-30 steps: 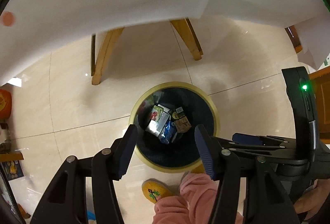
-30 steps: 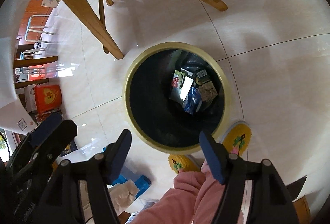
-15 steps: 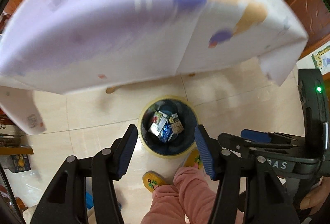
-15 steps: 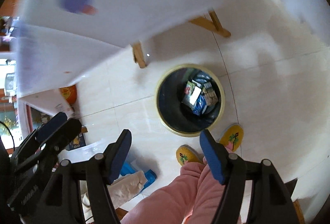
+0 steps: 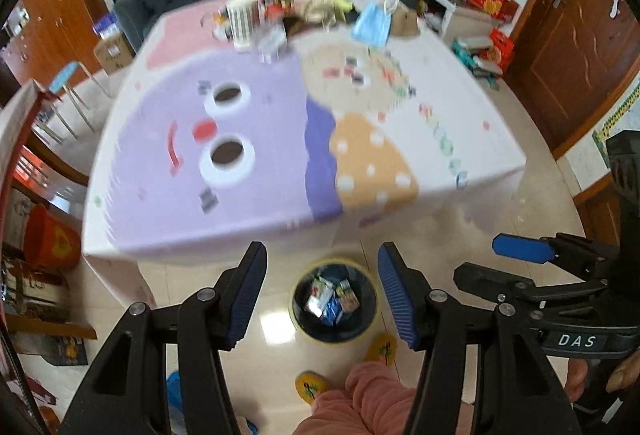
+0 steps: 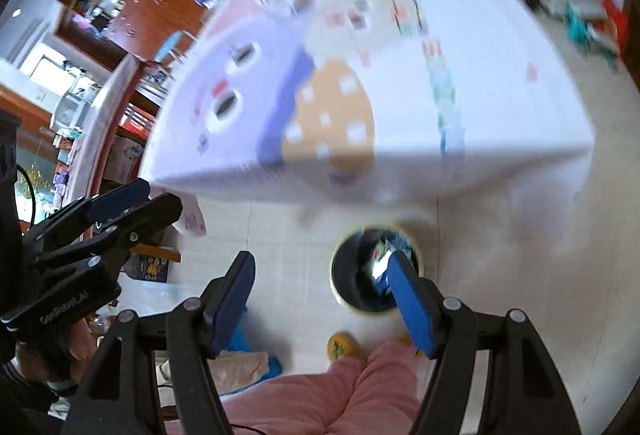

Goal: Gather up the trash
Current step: 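Raise both tools and move back toward the table, then grasp the plaid paper cup with the left tool while the right tool grasps the clear plastic bottle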

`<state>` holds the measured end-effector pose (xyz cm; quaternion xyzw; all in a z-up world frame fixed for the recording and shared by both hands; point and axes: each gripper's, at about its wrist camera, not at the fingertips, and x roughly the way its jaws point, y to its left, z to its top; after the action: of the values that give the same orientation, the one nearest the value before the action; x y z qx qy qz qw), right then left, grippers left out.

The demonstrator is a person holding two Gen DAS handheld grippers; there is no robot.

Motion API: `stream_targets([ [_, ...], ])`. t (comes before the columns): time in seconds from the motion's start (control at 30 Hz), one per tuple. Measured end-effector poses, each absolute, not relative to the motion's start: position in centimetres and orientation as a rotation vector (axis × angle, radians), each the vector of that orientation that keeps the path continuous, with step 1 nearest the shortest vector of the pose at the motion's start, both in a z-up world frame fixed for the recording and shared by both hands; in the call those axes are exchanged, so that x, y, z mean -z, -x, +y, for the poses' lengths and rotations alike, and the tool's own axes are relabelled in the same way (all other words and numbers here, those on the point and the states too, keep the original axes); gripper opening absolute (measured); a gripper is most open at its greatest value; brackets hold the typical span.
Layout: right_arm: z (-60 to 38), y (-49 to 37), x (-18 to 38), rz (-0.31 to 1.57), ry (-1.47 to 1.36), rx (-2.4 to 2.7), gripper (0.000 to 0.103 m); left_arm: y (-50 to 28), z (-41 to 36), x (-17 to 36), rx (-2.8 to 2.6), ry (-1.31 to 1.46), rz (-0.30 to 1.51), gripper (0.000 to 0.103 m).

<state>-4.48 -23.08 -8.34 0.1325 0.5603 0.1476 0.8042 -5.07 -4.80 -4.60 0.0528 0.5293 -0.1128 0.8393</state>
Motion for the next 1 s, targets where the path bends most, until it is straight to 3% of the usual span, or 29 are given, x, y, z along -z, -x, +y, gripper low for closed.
stream_targets([
  [0.43,-22.4,-1.6,0.1,1.030,-0.197,-0.418,0.069,2.1,-4.3,-3.8,0.134,-0.079,0.973,0.062],
  [0.73,-20.4,-7.7,-1.9,0.985,-0.197,-0.380,0.069,-2.7,-1.9,-4.2,0.160,-0.074,0.959,0.067],
  [1.0,-16.8,-16.0,0.5,1.043,-0.240,-0.264,0.069,-11.9,2.3,-2.3,0.280,-0.102,0.983,0.067],
])
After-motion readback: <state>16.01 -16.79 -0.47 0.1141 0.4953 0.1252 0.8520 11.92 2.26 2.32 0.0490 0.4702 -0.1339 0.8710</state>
